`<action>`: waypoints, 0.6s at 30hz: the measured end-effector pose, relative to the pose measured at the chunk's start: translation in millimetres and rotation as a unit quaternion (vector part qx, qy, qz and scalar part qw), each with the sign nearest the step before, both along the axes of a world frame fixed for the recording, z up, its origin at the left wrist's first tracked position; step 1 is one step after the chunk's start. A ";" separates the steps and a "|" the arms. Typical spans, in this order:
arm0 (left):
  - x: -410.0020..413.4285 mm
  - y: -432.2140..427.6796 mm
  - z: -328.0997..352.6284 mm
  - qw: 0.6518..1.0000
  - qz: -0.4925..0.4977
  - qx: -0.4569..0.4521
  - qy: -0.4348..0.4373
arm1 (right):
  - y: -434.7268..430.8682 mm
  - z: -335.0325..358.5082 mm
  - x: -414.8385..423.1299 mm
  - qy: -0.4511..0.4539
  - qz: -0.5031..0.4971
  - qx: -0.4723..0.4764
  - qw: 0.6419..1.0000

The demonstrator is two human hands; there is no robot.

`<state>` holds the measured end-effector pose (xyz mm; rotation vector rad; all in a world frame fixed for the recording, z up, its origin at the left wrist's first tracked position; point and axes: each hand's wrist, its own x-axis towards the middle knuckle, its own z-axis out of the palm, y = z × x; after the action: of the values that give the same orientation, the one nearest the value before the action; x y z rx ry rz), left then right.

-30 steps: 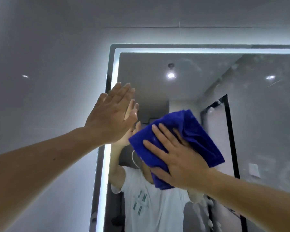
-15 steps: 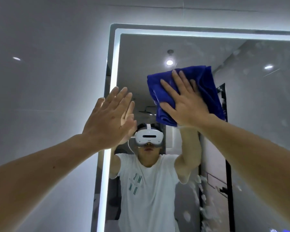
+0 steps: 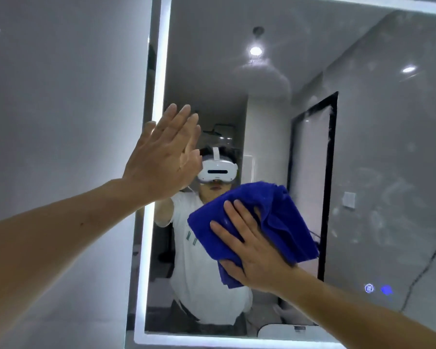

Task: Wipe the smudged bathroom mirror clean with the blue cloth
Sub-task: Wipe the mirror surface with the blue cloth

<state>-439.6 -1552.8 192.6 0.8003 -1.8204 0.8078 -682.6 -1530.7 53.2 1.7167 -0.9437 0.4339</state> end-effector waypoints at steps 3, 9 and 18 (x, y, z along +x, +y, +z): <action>-7.3 0.6 -13.8 0.999 0.027 -0.002 -0.017 | 4.8 -21.7 -0.8 0.022 -0.002 0.035 0.999; -12.4 4.4 -12.6 0.999 0.035 -0.027 -0.013 | 16.2 74.9 -18.0 0.031 -0.024 0.029 0.999; -13.8 2.5 -27.9 0.999 0.032 -0.023 -0.001 | 8.6 92.7 -4.6 -0.116 -0.051 -0.076 0.989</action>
<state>-453.3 -1550.3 164.7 0.8329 -1.7790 0.8884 -687.2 -1522.2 145.9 1.4939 -1.1302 0.6326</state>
